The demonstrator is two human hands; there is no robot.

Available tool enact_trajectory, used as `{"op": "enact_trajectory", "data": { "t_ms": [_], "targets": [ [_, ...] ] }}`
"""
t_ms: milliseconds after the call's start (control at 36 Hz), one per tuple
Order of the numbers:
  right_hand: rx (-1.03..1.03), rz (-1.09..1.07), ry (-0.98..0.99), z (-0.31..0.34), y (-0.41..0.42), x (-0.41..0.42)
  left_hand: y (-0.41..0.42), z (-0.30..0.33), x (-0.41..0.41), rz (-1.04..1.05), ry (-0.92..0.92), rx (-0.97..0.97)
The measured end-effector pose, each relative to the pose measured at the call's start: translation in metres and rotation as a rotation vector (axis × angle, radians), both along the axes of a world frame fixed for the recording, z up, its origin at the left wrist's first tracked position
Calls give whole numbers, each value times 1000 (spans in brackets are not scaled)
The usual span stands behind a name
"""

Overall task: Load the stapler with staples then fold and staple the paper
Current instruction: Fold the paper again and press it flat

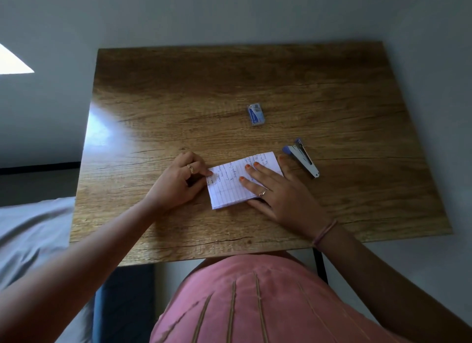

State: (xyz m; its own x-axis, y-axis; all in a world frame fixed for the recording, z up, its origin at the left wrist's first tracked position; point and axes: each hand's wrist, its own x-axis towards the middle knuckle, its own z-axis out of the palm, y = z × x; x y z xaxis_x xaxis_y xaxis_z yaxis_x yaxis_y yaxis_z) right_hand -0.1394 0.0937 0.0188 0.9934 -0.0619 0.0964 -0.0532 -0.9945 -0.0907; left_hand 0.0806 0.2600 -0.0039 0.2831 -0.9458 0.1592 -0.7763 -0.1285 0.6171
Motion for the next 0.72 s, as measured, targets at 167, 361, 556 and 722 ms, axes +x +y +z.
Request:
{"op": "enact_trajectory", "data": {
  "t_ms": [167, 361, 556, 722],
  "targets": [
    [47, -36, -4, -5, 0, 0, -1, 0, -1, -9, 4, 0],
    [9, 10, -95, -10, 9, 6, -1, 0, 0, -1, 2, 17],
    [59, 72, -122, -14, 10, 8, -1, -2, 1, 0, -1, 6],
    [129, 81, -80, -21, 9, 6, -1, -2, 1, -4, -9, -1]
  ]
}}
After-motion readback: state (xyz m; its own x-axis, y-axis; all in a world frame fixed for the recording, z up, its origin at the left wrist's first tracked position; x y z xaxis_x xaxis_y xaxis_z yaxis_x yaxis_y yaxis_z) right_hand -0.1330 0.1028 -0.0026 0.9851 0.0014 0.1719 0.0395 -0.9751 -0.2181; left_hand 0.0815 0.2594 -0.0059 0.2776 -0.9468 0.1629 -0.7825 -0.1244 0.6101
